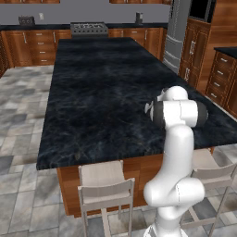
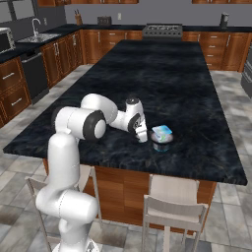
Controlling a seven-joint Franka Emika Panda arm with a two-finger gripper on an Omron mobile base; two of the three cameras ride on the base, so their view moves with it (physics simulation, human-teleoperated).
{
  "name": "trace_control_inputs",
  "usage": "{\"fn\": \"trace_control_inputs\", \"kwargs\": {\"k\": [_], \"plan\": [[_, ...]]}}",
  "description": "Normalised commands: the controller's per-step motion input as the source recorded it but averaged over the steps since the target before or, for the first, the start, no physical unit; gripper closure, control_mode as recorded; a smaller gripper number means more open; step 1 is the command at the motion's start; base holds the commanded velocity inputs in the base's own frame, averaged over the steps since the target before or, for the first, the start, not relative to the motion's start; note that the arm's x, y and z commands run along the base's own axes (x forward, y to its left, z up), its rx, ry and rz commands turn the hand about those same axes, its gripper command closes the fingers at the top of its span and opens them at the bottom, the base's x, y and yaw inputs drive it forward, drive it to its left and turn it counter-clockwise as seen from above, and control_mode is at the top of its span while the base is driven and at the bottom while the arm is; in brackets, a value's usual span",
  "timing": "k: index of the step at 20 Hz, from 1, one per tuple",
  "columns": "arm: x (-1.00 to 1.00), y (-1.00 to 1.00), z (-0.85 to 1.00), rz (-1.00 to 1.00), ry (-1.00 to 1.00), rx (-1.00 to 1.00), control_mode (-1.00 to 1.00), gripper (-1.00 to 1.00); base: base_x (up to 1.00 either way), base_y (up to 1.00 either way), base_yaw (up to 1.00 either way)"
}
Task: Stack the yogurt containers by placing the smaller containers on top of the larger containers.
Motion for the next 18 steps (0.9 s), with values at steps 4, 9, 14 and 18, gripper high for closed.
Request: {"fn": "trace_control_inputs", "kwargs": {"k": [4, 9, 14, 18], "plan": [[0.0, 0.0, -0.02, -0.01, 0.0, 0.01, -1.0, -1.0, 0.0, 0.0, 0.0], [0.0, 0.0, -0.03, -0.01, 0.0, 0.01, -1.0, -1.0, 0.0, 0.0, 0.0], [0.0, 0.0, -0.02, -0.01, 0.0, 0.01, -1.0, -1.0, 0.0, 0.0, 0.0], [0.0, 0.0, 0.0, -0.01, 0.0, 0.01, -1.0, -1.0, 0.0, 0.0, 0.0]]}}
